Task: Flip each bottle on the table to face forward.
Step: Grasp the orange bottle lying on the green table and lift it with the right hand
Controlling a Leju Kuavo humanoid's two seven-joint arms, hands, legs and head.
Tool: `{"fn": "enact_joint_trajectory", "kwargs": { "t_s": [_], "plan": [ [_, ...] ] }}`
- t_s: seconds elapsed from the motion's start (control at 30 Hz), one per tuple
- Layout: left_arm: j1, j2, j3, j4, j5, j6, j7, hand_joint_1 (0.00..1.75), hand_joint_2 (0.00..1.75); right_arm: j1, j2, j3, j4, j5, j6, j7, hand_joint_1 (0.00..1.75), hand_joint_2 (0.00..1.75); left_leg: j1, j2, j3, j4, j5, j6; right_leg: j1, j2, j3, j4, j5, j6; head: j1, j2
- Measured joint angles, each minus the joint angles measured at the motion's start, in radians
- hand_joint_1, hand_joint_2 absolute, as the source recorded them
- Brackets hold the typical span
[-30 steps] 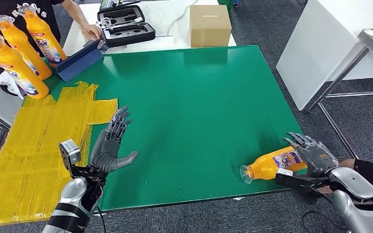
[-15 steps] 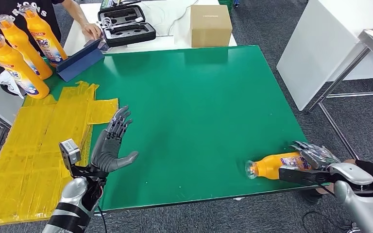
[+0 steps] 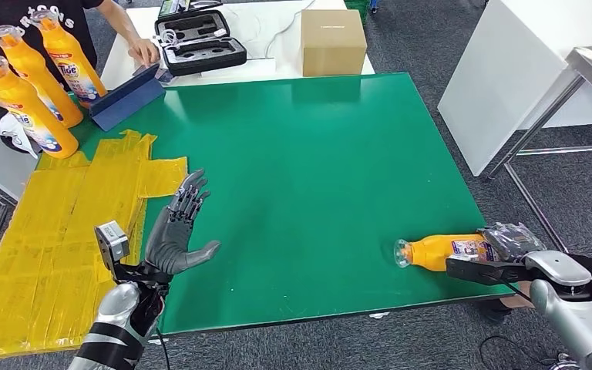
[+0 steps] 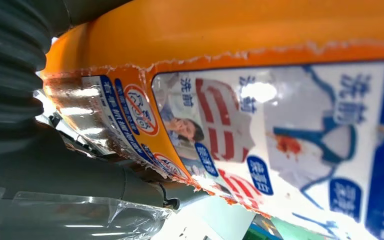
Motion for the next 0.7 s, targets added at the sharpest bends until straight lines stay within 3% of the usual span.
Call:
{"fn": "enact_joint_trajectory", "kwargs": {
  "t_s": [0.2,0.4,0.53,0.7],
  "plan": [
    [0.001,0.000,0.000,0.000,0.000,0.000,0.001,0.00,1.75,-0.010,0.014,0.003,0.014,0.004,-0.019,-0.001,1.75,1.75,0.000,0.000,0.001,0.000,0.000,0.000,0.000,0.000,0.002,0.000,0.000,0.000,0.000,0.000],
    [0.002,0.000,0.000,0.000,-0.002,0.002,0.010,0.00,1.75,0.001,0.075,-0.021,0.015,0.051,-0.154,-0.016,1.75,1.75,0.000,0.000,0.002,0.000,0.000,0.000,0.000,0.000,0.002,0.000,0.000,0.000,0.000,0.000],
    [0.002,-0.003,0.000,0.000,-0.012,0.005,0.019,0.00,1.75,0.015,0.168,-0.063,0.015,0.078,-0.281,-0.019,1.75,1.75,0.001,0.000,0.001,0.000,0.000,0.000,0.001,0.000,0.002,0.000,0.000,0.000,0.000,0.000],
    [-0.002,-0.015,-0.010,-0.001,-0.037,0.020,0.037,0.00,1.75,0.031,0.356,-0.148,-0.010,-0.018,-0.455,-0.071,1.75,1.75,0.001,0.001,0.001,0.000,0.000,-0.001,0.002,0.000,0.000,0.001,0.000,0.000,0.000,0.000]
  ]
}}
